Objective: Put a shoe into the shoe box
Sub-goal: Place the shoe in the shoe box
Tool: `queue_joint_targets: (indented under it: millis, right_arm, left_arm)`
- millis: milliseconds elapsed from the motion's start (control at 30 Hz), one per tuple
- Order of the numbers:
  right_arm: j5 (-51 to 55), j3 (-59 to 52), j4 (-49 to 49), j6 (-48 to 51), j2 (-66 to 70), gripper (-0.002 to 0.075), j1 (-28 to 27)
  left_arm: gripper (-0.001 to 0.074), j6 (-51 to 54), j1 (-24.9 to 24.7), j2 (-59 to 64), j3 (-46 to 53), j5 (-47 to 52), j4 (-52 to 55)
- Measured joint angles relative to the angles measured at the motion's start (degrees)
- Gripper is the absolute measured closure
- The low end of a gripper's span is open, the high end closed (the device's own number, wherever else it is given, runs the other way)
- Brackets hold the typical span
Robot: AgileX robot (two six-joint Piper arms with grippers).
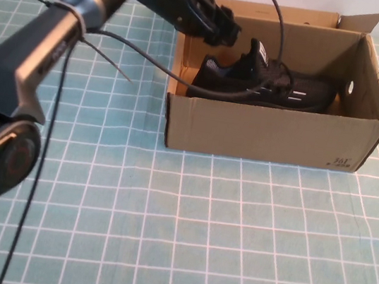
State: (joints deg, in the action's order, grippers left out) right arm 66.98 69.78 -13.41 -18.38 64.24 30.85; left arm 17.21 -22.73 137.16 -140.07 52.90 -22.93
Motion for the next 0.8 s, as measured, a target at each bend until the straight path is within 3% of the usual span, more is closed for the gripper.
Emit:
queue_joint_targets:
  millis: [200,800]
  right_arm:
    - [-0.13,0.00,0.00,0.56,0.00,0.0726,0.00]
    - [-0.22,-0.13,0.00,2.31,0.72,0.0726,0.00]
  left_arm:
    - [0.0414,-5.32,-2.65,0.46,0.00,-0.83,10.08]
    - [0.0416,-8.35,-2.74,3.31,0.00,-4.23,18.29]
